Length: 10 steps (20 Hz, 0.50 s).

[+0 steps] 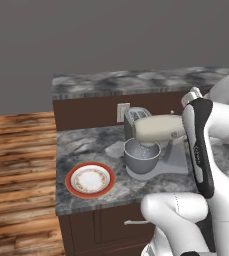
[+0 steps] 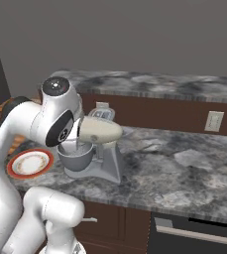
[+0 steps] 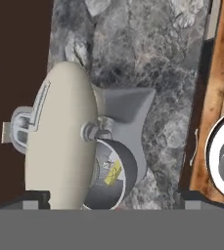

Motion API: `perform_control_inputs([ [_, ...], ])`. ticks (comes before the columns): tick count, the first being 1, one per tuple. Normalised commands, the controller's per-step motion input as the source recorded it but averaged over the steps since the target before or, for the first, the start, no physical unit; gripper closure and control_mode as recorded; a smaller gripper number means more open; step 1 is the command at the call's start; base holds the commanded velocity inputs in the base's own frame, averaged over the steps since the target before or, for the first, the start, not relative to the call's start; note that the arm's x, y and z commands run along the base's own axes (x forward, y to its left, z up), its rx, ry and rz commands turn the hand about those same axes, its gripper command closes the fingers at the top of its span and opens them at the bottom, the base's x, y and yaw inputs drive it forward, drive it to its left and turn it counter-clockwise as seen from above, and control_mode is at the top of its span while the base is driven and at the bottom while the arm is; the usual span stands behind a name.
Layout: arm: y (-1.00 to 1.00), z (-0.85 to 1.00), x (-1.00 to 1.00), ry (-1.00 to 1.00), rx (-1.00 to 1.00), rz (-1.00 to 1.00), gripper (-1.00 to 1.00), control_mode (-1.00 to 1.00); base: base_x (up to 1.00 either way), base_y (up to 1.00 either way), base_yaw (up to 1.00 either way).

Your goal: Add butter and sugar cubes to the stand mixer bowl and then turn on the stand mixer to begin making frosting.

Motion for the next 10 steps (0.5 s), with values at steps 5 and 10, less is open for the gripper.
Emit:
perform_control_inputs([
  [5,0.00,0.00,-0.01,0.06,-0.25,0.64,-1.00,-1.00,0.00,0.00,0.00],
  [10,0.07,0.00,-0.04,0.00,-0.36,0.54,-1.00,-1.00,0.00,0.00,0.00],
])
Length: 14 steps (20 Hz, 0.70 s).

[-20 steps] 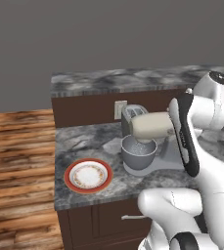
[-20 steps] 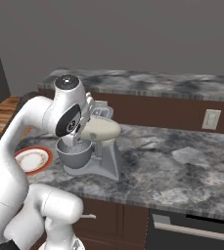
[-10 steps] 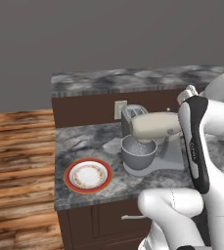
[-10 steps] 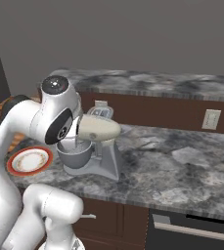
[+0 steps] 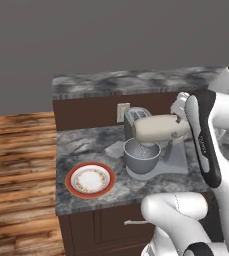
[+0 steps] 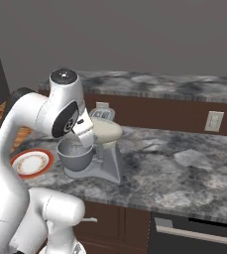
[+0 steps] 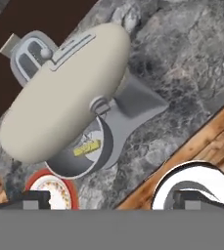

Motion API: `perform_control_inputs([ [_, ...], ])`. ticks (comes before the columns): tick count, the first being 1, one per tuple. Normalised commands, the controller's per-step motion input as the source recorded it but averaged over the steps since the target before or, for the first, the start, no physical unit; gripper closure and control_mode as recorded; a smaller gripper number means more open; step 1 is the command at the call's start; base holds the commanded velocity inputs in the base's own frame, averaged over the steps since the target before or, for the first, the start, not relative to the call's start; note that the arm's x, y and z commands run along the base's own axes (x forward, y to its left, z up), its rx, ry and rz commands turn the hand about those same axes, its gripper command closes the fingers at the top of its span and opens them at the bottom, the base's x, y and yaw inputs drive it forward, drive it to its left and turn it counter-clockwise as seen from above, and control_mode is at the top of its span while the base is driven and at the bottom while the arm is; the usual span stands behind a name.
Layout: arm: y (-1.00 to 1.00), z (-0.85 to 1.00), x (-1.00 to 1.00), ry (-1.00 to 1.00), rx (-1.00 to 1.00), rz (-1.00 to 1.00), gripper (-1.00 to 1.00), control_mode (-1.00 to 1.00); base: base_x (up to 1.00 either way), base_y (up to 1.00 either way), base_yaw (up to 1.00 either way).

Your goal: Add butter and sugar cubes to the stand mixer bowl and then turn on the stand mixer to begin making frosting.

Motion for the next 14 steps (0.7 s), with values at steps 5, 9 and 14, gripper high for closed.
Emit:
perform_control_inputs([
  [5,0.29,-0.01,0.00,0.00,-0.56,0.30,-1.00,-1.00,0.00,0.00,0.00],
  [9,0.08,-0.16,0.09,0.01,-0.52,0.31,-1.00,-1.00,0.00,0.00,0.00],
  [14,-0.10,-0.30,0.35,0.15,-0.34,0.36,-1.00,-1.00,0.00,0.00,0.00],
])
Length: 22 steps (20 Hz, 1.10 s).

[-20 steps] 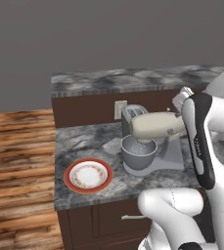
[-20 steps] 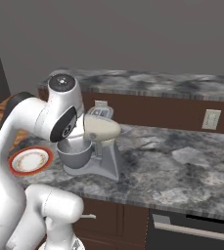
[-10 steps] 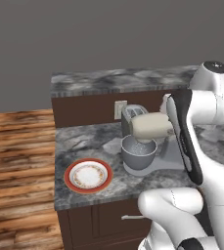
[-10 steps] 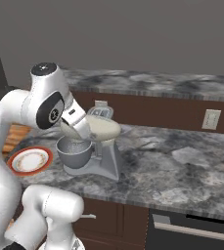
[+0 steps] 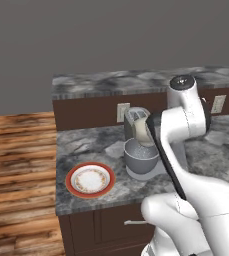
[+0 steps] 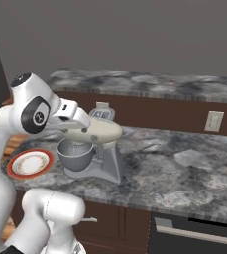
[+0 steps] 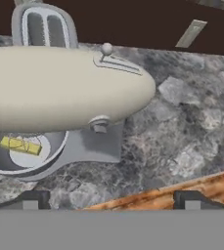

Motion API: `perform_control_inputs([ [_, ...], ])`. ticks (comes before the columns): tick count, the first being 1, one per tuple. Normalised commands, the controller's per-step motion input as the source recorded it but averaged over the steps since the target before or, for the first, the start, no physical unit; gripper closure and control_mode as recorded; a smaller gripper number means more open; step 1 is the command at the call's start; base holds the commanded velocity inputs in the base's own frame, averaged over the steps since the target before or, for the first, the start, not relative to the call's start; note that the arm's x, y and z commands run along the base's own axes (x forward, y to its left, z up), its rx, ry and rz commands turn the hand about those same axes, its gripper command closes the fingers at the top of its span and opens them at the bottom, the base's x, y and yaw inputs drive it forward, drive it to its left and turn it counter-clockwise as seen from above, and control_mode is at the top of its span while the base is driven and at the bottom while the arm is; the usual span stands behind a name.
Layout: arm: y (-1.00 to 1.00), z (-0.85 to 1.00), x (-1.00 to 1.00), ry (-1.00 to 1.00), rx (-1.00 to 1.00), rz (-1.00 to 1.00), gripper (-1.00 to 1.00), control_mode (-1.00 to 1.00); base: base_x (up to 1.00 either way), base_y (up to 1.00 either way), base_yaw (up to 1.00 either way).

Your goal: Add butter and sugar cubes to the stand mixer bowl and then turn on the stand mixer to begin making frosting.

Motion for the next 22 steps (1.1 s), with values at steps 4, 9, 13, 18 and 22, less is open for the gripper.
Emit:
perform_control_inputs([
  [4,-0.09,-0.41,0.32,0.20,-0.29,0.37,-1.00,-1.00,0.00,0.00,0.00],
  [9,-0.02,-0.29,0.26,0.15,-0.28,0.29,-1.00,-1.00,0.00,0.00,0.00],
  [13,-0.12,-0.19,0.21,0.06,-0.18,0.19,-1.00,-1.00,0.00,0.00,0.00],
  [18,-0.20,-0.28,0.11,0.00,-0.09,0.13,-1.00,-1.00,0.00,0.00,0.00],
  [22,-0.09,-0.31,0.13,-0.05,0.00,0.11,-1.00,-1.00,0.00,0.00,0.00],
])
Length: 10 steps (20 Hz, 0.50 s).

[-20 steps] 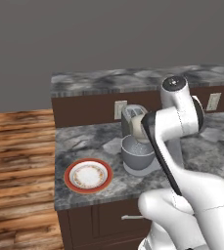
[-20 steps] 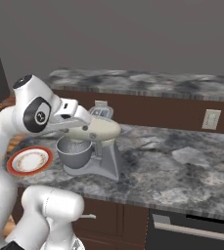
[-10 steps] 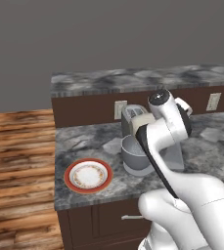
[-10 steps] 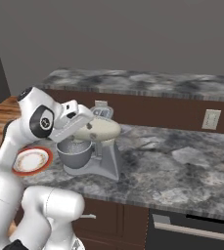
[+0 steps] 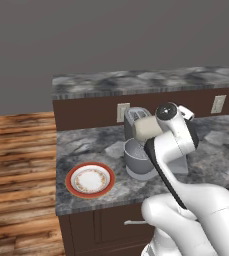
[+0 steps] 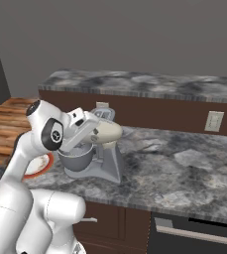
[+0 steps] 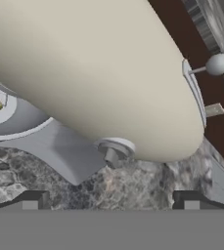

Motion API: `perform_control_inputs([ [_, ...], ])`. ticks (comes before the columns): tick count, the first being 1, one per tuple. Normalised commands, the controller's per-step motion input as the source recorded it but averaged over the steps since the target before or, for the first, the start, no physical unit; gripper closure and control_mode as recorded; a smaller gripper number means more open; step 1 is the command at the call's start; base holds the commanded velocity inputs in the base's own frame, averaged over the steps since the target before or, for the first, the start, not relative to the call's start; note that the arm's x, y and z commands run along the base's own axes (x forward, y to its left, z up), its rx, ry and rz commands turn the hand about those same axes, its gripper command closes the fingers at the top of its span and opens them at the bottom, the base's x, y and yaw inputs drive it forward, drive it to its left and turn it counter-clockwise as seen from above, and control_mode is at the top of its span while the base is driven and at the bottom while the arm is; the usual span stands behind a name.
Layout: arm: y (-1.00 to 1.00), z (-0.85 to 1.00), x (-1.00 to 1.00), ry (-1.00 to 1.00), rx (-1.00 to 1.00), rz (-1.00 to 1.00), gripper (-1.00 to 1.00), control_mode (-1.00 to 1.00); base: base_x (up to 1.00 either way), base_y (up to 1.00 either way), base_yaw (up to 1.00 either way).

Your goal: Add butter and sugar cubes to the stand mixer bowl and then turn on the stand mixer to begin making frosting.

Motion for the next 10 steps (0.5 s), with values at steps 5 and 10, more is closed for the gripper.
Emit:
perform_control_inputs([
  [5,-0.02,-0.15,0.21,-0.03,0.00,0.07,-1.00,-1.00,0.00,0.00,0.00],
  [10,0.00,-0.02,0.29,0.00,-0.02,0.01,-1.00,-1.00,0.00,0.00,0.00],
])
